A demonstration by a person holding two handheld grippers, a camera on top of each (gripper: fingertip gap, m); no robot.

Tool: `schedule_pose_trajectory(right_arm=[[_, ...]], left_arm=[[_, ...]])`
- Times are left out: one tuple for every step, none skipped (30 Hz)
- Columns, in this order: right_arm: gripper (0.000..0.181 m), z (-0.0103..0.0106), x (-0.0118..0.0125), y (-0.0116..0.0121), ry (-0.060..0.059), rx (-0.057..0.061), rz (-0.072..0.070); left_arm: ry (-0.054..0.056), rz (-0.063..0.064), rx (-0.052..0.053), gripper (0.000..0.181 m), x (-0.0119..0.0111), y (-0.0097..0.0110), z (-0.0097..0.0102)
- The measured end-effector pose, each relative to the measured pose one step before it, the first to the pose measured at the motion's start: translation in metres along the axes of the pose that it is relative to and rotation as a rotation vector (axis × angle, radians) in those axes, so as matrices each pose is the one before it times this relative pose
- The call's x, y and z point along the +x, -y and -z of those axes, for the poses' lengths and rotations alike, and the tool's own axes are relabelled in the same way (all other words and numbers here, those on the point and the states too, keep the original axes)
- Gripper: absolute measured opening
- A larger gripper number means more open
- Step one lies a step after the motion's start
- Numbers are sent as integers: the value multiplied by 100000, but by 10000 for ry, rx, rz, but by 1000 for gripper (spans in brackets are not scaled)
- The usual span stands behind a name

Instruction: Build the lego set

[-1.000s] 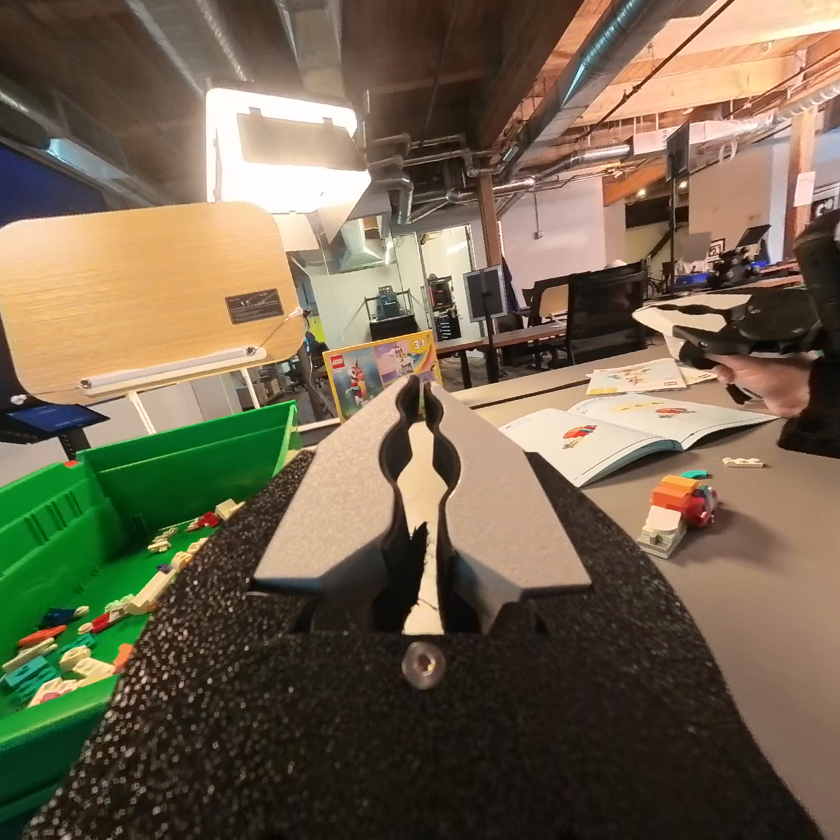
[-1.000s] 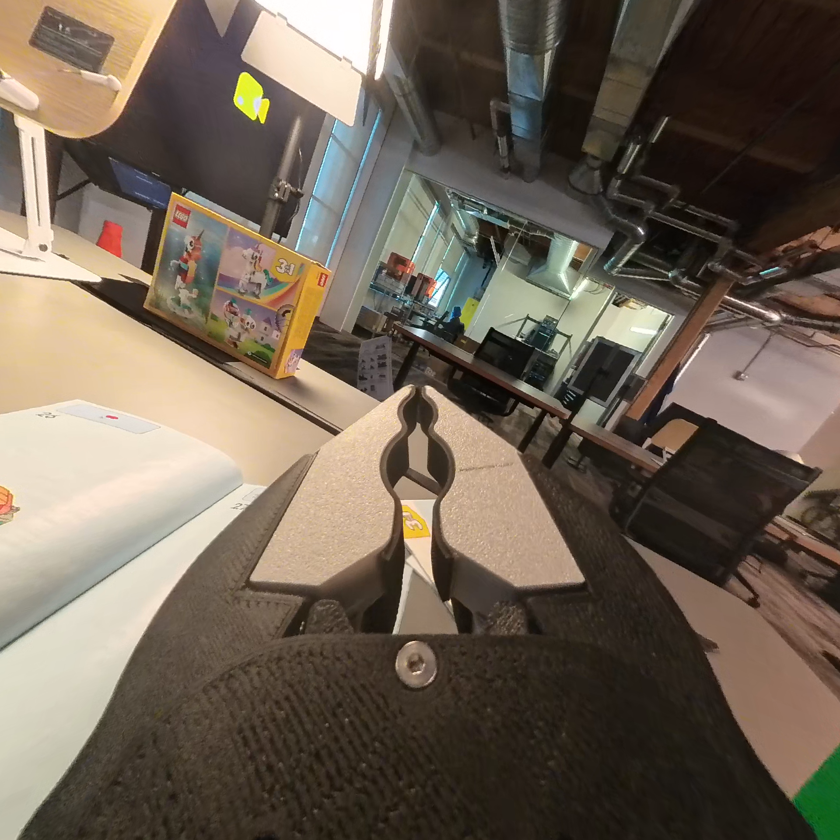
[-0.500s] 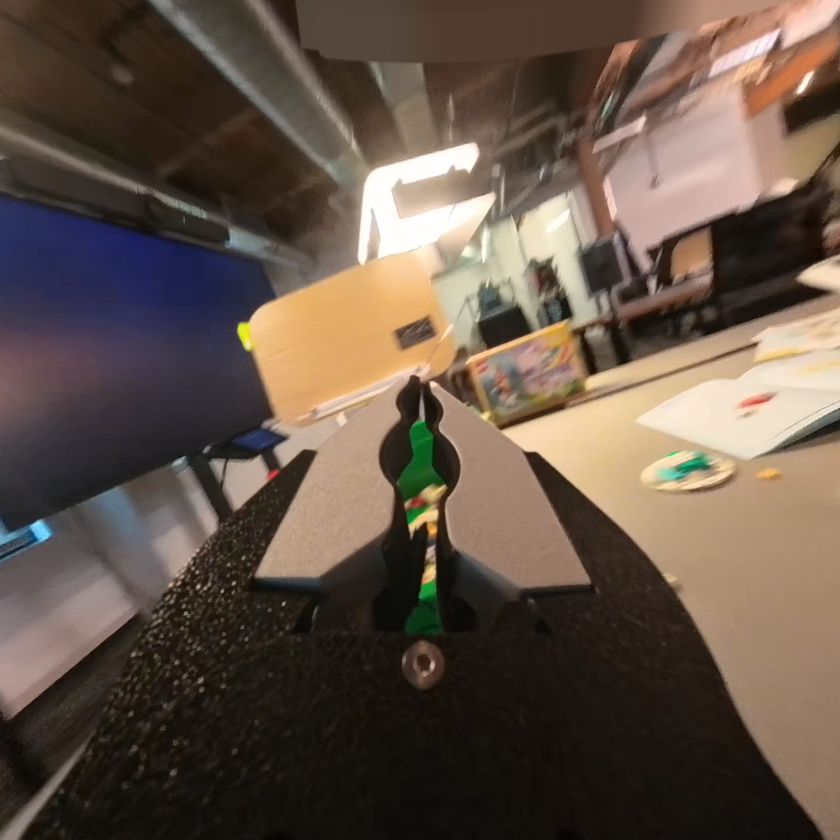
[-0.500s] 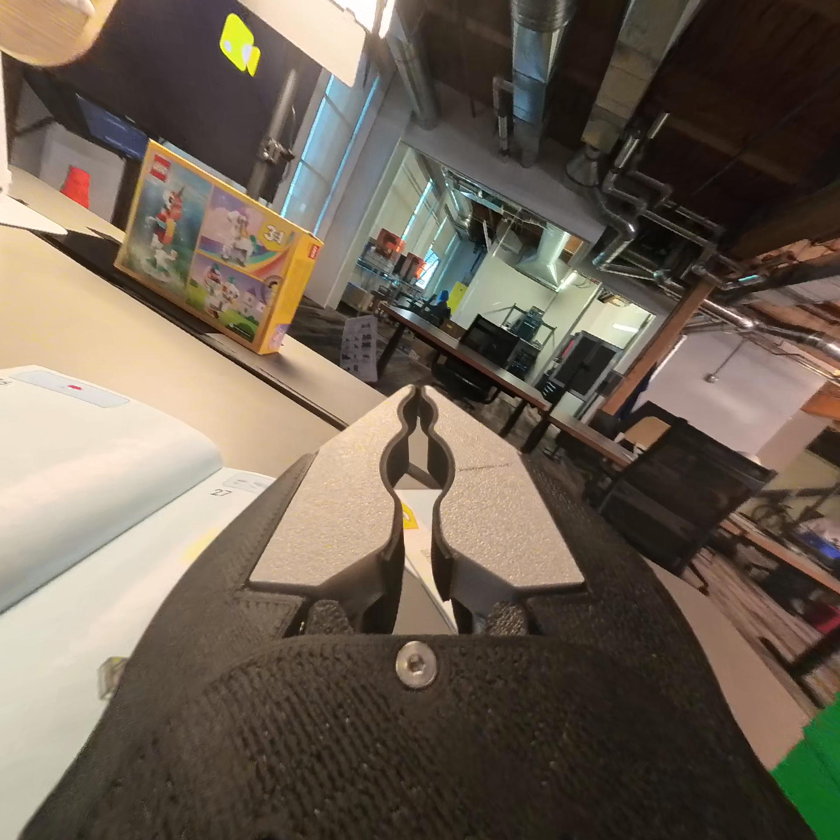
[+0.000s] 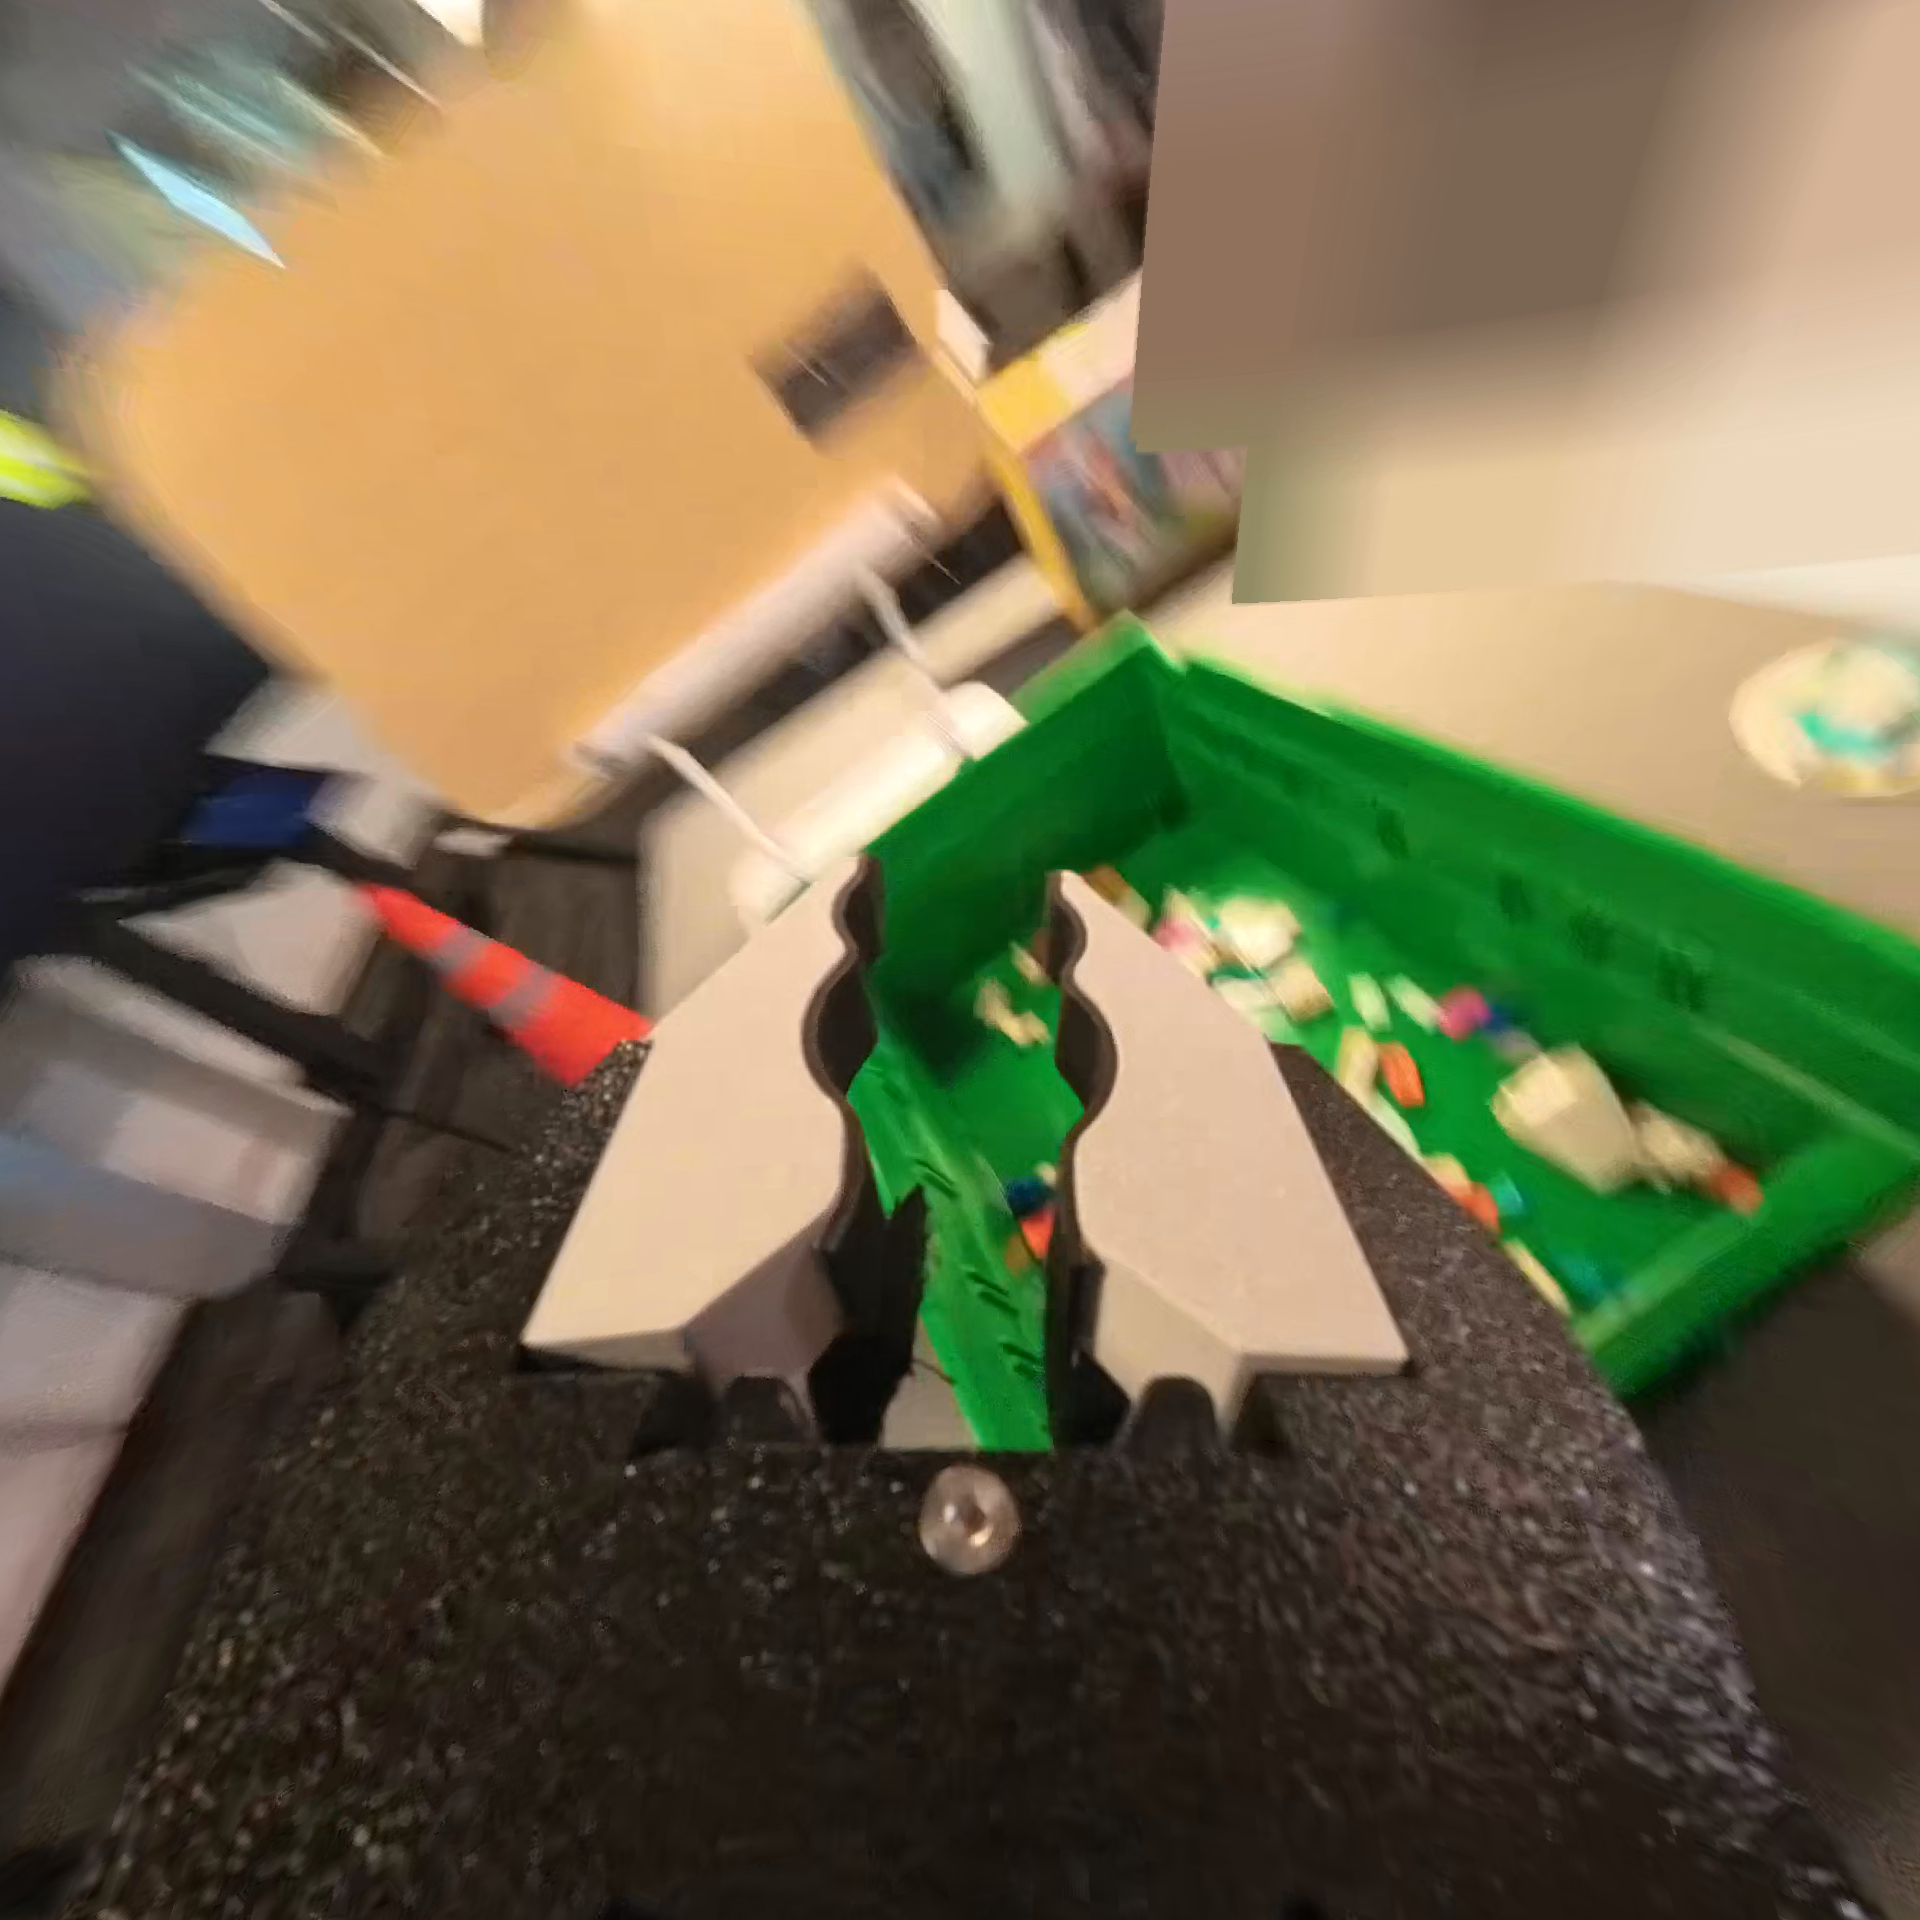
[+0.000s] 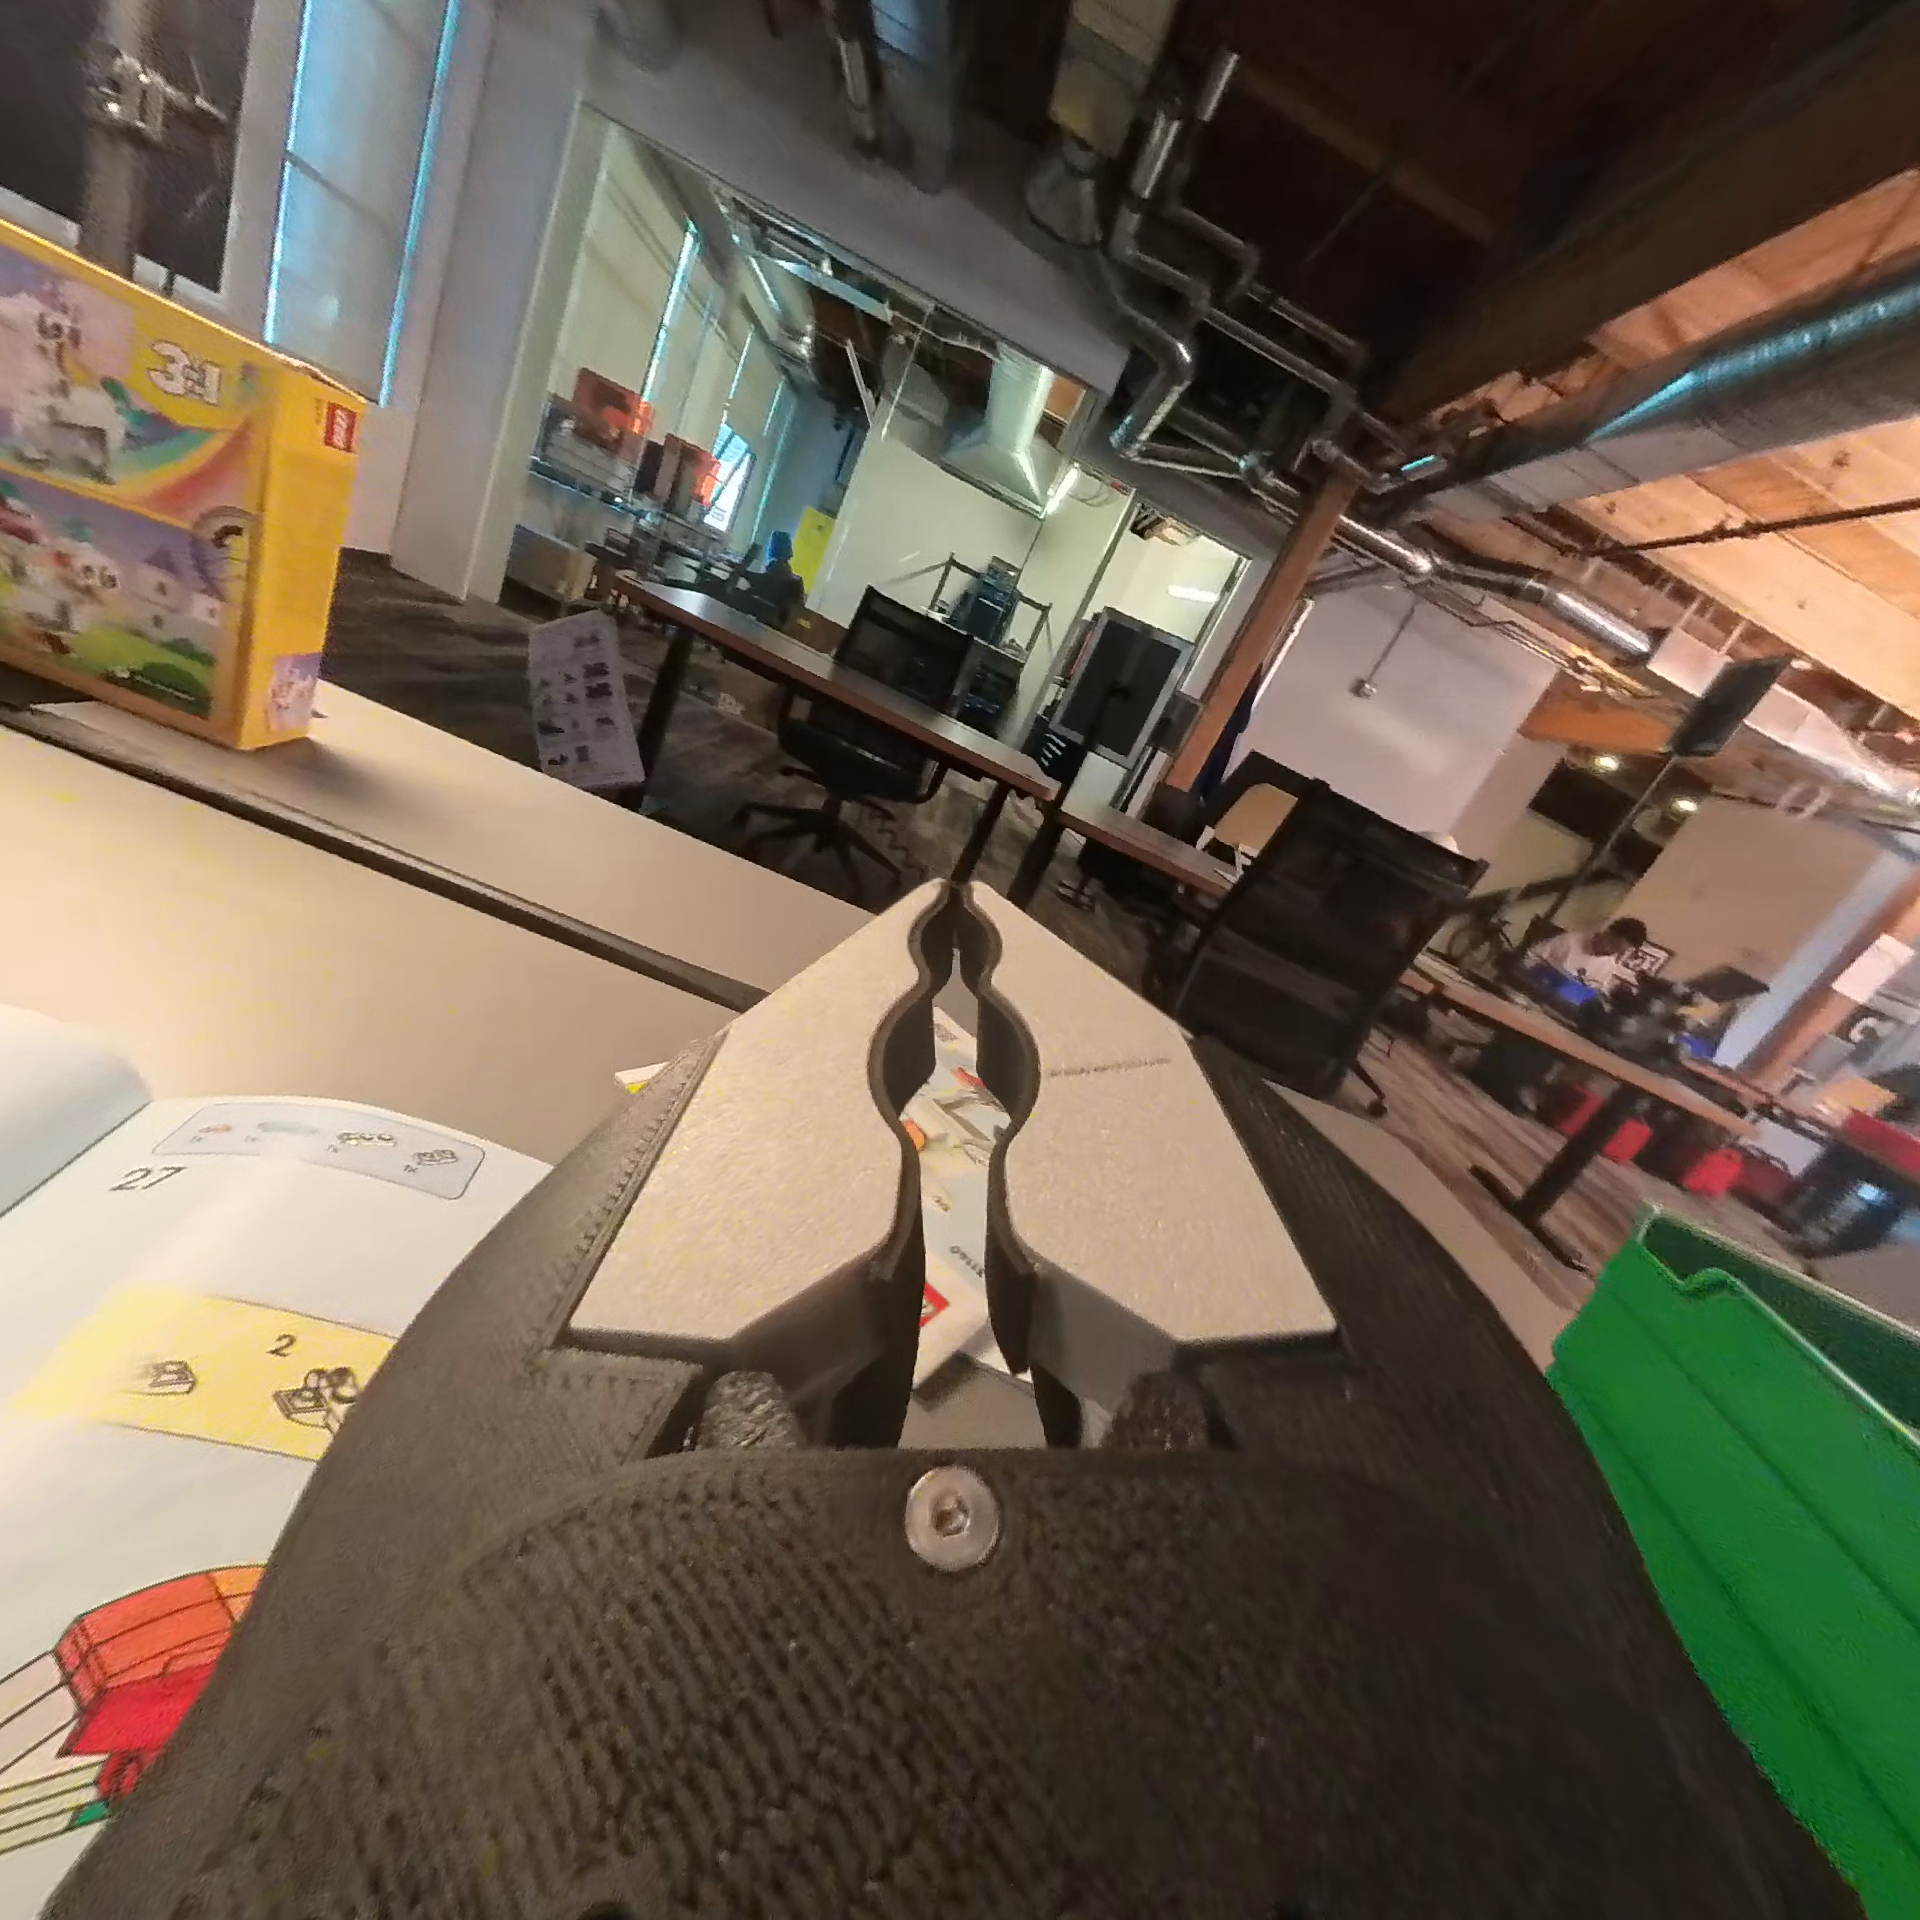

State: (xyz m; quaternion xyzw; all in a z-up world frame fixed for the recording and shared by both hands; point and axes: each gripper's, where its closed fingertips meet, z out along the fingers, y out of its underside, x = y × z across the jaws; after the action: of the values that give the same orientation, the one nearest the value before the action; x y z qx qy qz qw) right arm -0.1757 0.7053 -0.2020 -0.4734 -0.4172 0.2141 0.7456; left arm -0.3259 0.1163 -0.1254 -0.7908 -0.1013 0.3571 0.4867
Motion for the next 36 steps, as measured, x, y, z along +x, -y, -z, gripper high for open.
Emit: schedule_pose_trajectory(right_arm=[[0,12,-6,7,3,2,0],[0,-6,-50,6,21,-1,32],[0,-7,-100,16,35,2,40],[0,-4,-128,22,51,12,31],[0,-7,-124,33,49,14,27],[0,5,-86,29,40,13,13],[0,-4,-78,38,41,20,-8],[0,1,-46,35,34,20,-18],[0,3,-38,30,27,16,-21],[0,5,-40,21,27,16,-19],[0,-12,-44,28,30,14,-10],[0,2,-65,19,30,9,12],[0,-17,-75,4,28,3,23],[0,-18,-90,25,35,9,20],[0,-13,-119,24,54,11,32],[0,-6,-91,5,34,3,39],[0,-1,-70,21,28,7,18],[0,-3,-42,21,25,11,-1],[0,-1,-36,16,17,8,-6],[0,-2,-13,5,9,3,-1],[0,2,-33,6,16,7,3],[0,-10,-46,18,28,9,8],[0,-4,-56,13,22,4,16],[0,-14,-49,-4,18,1,21],[0,-21,-42,0,12,-3,20],[0,-4,-28,-1,6,-2,14],[0,-13,-29,7,11,0,7],[0,-3,-24,-1,10,2,10],[0,-3,-27,0,11,2,8],[0,-5,-26,8,14,1,7],[0,-9,-23,-5,8,-2,14],[0,-1,-14,-5,3,-1,11],[0,3,-15,7,7,2,3],[0,6,-5,5,6,4,-3],[0,6,-6,5,5,4,-6],[0,0,-1,3,5,6,-8]], left_arm=[[-1236,-53,-734,32,1022,-626,-1132],[-1446,-88,-794,36,1410,-705,-1064],[-807,-297,-787,39,618,-731,-1030],[-337,-635,-879,38,102,-926,-910],[-225,-638,-934,36,45,-1003,-819],[-388,-472,-742,36,343,-710,-728],[-542,-376,-469,33,605,-353,-638],[-435,-279,-327,31,425,-196,-590],[-356,-158,-370,30,243,-305,-607],[-371,-35,-467,29,209,-476,-652],[-362,42,-501,29,122,-529,-692],[-252,57,-380,30,-68,-357,-711],[-255,43,-258,30,-60,-146,-712],[-234,68,-166,30,-119,7,-664],[-272,115,-117,30,-76,117,-598],[-266,158,-124,30,-104,126,-539],[-142,188,-158,30,-263,57,-482],[-51,254,-347,30,-361,-239,-416],[44,263,-535,29,-475,-570,-337],[21,201,-425,29,-337,-490,-291],[-123,136,-146,29,-34,-99,-247],[-290,73,75,30,300,222,-241],[-306,41,113,33,406,294,-248],[-95,0,39,36,148,196,-263],[14,-75,-77,39,11,9,-261],[-19,-86,-119,40,78,-97,-237],[-25,-33,-89,42,54,-50,-199],[-2,-8,-16,43,-23,25,-140],[-18,-33,35,43,-28,97,-95],[-2,-38,28,43,-74,78,-81],[-10,-22,-17,43,-72,13,-119],[-32,-23,-73,43,-62,-69,-159],[-38,-35,-111,42,-52,-140,-171],[-24,-44,-107,42,-39,-141,-184],[-44,-67,-73,37,2,-91,-128],[-123,-105,0,23,106,21,-29]])
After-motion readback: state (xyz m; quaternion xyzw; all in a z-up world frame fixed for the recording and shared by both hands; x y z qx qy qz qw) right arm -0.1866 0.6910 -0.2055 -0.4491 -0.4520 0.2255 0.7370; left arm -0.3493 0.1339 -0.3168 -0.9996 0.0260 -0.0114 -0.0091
